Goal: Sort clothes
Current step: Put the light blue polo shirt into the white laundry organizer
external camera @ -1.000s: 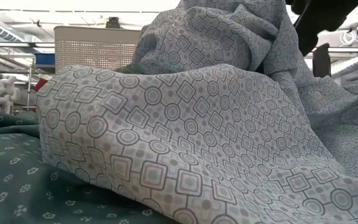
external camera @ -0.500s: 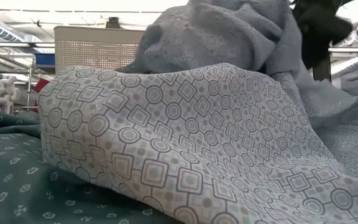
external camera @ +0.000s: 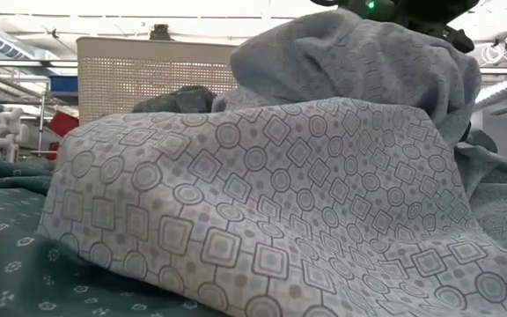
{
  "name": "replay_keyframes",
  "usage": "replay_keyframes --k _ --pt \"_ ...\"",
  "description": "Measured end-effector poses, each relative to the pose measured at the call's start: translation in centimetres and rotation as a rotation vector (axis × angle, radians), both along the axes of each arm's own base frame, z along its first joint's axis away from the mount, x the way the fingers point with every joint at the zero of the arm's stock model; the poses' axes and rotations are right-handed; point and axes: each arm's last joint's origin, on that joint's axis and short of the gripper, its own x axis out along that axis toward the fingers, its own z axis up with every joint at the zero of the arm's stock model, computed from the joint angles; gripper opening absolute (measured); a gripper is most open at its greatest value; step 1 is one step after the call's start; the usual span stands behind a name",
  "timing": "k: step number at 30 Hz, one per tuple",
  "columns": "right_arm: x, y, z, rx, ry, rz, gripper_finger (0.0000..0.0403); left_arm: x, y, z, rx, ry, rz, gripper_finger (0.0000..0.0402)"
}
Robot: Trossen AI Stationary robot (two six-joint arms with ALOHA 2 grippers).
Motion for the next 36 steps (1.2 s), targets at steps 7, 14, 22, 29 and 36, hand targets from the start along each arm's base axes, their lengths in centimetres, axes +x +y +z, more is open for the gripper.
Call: replay_keyframes --k 7,14,22,29,36 --pt "-1.3 -0.2 2.2 0.003 -0.019 -0.086 0.0046 0.0 -0.2 0.0 -0.011 -0.003 0.001 0.0145" --pt "-3.9 -0.6 7.8 0.08 -0.126 -0.204 0.0036 -0.1 -0.2 0.0 -0.012 -0.005 0.011 0.0145" --pt "-7.2 -0.9 15.2 0.26 -0.478 -0.273 0.0036 0.0 0.1 0.0 -0.008 -0.007 0.027 0.0145" --pt "-9.1 -1.3 21.2 0.424 -0.911 -0.225 0.0036 0.0 0.1 0.0 -0.007 -0.008 0.028 0.0145" --pt "-10.7 -1.7 26.4 0.483 -1.366 -0.108 0.0036 0.1 0.1 0.2 -0.014 -0.026 0.028 0.0145"
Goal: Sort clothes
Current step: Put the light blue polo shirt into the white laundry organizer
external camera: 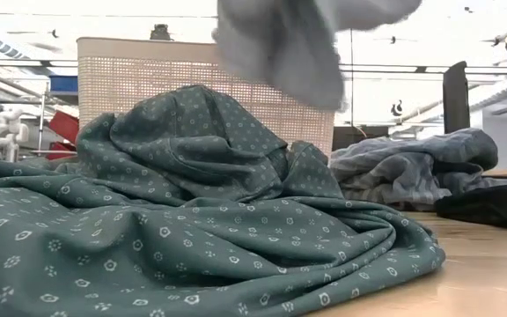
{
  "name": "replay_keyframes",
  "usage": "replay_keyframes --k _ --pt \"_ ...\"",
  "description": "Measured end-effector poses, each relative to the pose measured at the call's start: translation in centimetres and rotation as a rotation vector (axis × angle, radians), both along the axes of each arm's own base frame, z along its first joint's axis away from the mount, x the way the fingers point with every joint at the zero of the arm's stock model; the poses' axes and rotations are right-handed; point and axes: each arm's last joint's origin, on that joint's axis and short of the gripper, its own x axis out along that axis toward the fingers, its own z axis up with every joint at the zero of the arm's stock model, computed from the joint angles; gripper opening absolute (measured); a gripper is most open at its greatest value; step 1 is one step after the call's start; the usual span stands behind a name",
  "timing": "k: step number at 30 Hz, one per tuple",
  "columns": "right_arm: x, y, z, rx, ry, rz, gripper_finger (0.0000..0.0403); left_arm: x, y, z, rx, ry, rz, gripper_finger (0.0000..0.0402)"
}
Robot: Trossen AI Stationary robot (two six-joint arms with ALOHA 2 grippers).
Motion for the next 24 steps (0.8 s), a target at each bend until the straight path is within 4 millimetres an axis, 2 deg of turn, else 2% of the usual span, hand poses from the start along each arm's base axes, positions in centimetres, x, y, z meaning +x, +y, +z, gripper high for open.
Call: replay_keyframes --k 3,9,12,15,20,24 --pt "-0.4 -0.1 0.9 0.0 -0.084 -0.005 0.0036 0.3 -0.2 0.8 -0.002 -0.078 -0.038 0.0145" --pt "-0.3 -0.1 0.9 -0.003 -0.092 -0.009 0.0036 0.7 -0.8 2.8 0.038 -0.27 -0.224 0.0145" --pt "-0.1 -0.4 1.4 -0.007 -0.149 -0.03 0.0036 0.8 -0.9 3.4 0.06 -0.326 -0.295 0.0145" --pt "-0.1 -0.6 1.7 -0.023 -0.191 -0.048 0.0036 0.8 -1.1 3.7 0.067 -0.352 -0.345 0.0145" --pt "0.0 -0.8 1.5 -0.036 -0.167 -0.058 0.0036 0.7 -1.3 4.0 0.053 -0.394 -0.412 0.0145" --pt "0.2 -0.8 1.5 -0.036 -0.168 -0.062 0.0036 1.1 -1.4 3.4 0.054 -0.347 -0.428 0.0145"
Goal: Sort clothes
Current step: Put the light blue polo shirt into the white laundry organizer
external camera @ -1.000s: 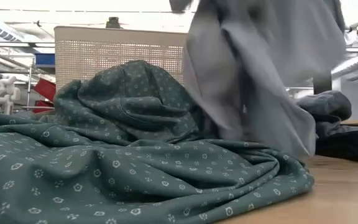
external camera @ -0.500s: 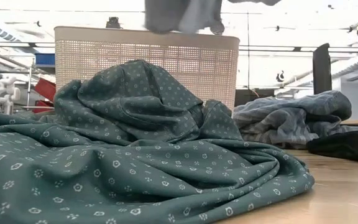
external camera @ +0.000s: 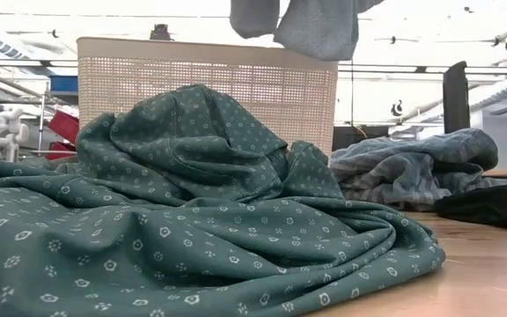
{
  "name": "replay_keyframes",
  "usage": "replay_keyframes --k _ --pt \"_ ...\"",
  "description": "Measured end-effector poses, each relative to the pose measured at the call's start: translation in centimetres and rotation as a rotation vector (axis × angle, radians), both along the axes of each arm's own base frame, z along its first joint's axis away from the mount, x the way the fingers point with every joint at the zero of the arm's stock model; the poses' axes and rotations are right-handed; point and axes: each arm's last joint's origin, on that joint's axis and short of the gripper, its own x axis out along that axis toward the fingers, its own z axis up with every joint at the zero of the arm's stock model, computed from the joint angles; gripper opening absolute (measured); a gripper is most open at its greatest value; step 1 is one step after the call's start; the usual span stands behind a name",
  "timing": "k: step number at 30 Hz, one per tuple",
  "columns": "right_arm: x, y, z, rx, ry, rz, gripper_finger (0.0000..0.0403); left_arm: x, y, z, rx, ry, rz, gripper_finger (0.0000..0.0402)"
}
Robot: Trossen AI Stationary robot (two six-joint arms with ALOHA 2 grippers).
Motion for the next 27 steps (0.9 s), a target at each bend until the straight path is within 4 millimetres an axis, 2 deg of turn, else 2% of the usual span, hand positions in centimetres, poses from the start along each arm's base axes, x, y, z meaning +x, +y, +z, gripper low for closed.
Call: replay_keyframes --k 3,6,10,13,15,18,22,27 --pt "0.3 0.0 0.0 0.011 -0.011 -0.001 0.0036 0.7 0.1 -1.5 0.034 0.102 0.108 0.0145" --pt "0.9 0.0 -0.4 0.043 0.009 0.003 0.0036 1.6 0.1 -2.4 0.053 0.128 0.156 0.0145" --pt "2.2 -0.2 -0.9 0.071 0.024 -0.007 0.0036 2.4 0.2 -2.5 0.065 0.089 0.158 0.0145" --pt "2.8 -0.9 -0.1 0.065 0.012 -0.038 0.0036 1.9 0.6 -2.2 0.091 0.097 0.165 0.0145" --pt "3.1 -1.4 1.3 0.034 -0.001 -0.066 0.0036 0.5 1.0 -1.3 0.101 0.101 0.201 0.0145" --pt "3.4 -2.2 4.3 -0.049 -0.018 -0.085 0.0036 -2.9 2.0 0.2 0.137 0.138 0.298 0.0145" --pt "4.4 -3.2 7.6 -0.173 0.066 -0.136 0.0036 -7.0 2.5 1.6 0.17 0.164 0.444 0.0145" --pt "7.0 -5.2 9.9 -0.272 0.19 -0.223 0.0036 -11.4 2.9 2.7 0.189 0.163 0.641 0.0145"
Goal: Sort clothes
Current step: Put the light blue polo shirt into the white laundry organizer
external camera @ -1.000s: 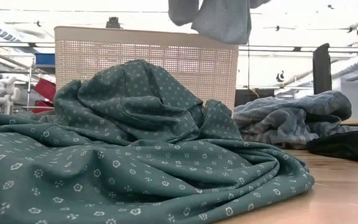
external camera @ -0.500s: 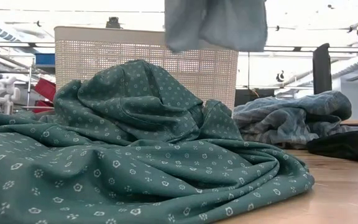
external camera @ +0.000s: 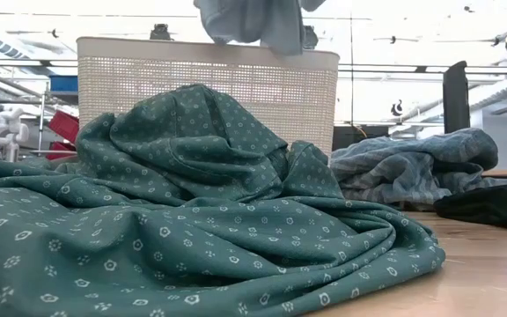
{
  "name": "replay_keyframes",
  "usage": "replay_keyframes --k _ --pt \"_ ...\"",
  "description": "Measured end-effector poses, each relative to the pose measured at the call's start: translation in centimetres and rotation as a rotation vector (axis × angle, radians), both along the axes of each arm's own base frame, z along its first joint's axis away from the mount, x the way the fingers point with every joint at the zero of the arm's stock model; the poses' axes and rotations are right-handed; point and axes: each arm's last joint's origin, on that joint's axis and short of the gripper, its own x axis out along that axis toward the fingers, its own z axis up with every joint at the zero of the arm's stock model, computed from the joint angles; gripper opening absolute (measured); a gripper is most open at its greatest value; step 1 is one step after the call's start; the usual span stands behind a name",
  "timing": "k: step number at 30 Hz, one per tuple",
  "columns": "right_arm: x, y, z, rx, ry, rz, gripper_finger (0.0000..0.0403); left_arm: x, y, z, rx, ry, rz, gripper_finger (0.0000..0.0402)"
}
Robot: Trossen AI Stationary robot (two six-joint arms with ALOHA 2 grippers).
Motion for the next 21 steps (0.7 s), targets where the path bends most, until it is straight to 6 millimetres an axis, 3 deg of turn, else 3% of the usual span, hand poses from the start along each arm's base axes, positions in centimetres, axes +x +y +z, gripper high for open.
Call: replay_keyframes --k 5,11,14,21 --pt "3.1 -3.0 1.4 -0.05 0.002 -0.047 0.0036 -2.6 0.1 -0.4 -0.014 0.037 0.09 0.0145" --pt "6.7 -7.1 2.6 -0.021 -0.058 -0.061 0.0036 -2.8 -0.4 -0.9 -0.015 0.076 0.07 0.0145" --pt "9.0 -8.2 1.1 0.03 0.011 -0.031 0.0036 -2.5 -0.6 -1.1 -0.008 0.087 0.069 0.0145" --pt "14.2 -9.7 -5.9 0.16 0.283 -0.018 0.0036 -2.7 -0.5 -1.6 0.02 0.139 0.072 0.0145"
